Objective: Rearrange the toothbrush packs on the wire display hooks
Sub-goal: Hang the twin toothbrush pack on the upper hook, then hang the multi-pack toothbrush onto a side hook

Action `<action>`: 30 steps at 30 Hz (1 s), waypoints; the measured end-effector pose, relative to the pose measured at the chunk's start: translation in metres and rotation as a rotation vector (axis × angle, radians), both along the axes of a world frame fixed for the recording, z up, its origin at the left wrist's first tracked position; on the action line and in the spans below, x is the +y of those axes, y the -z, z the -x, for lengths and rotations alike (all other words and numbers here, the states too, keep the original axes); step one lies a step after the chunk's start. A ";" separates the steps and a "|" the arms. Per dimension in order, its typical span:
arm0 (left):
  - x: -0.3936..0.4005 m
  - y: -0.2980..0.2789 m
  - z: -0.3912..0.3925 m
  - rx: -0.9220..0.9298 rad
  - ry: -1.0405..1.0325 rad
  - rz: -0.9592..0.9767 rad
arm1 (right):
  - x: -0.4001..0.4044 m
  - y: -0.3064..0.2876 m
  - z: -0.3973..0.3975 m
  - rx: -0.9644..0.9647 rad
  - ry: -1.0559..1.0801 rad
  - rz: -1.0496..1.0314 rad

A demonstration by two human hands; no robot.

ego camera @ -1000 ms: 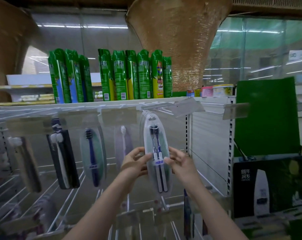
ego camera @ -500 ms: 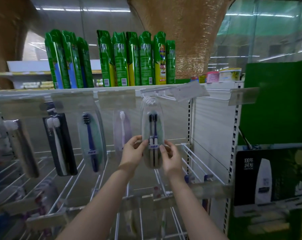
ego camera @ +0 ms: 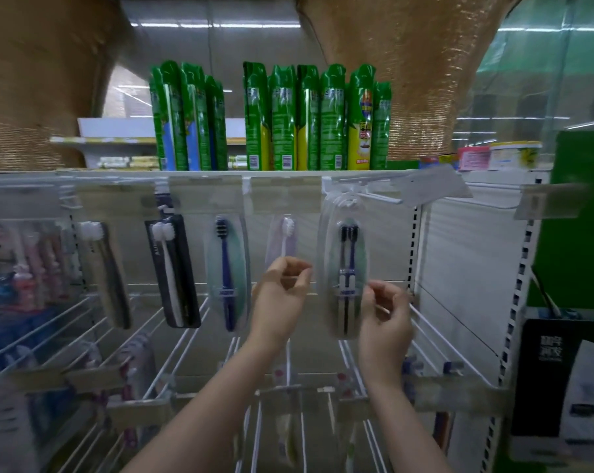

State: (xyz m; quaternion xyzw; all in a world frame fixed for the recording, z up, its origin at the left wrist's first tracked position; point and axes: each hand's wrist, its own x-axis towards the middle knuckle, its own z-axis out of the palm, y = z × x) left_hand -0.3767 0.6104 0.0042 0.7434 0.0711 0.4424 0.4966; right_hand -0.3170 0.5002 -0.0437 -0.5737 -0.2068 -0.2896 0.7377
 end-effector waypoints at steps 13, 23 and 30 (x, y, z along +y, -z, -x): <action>0.076 0.018 0.111 -0.146 -0.091 0.170 | 0.096 0.000 0.065 0.055 -0.435 0.005; 0.180 0.036 0.195 -0.160 -0.268 0.403 | 0.174 0.009 0.128 0.109 -0.595 0.106; 0.266 0.058 0.254 -0.107 -0.281 0.463 | 0.245 0.018 0.182 0.170 -0.663 0.267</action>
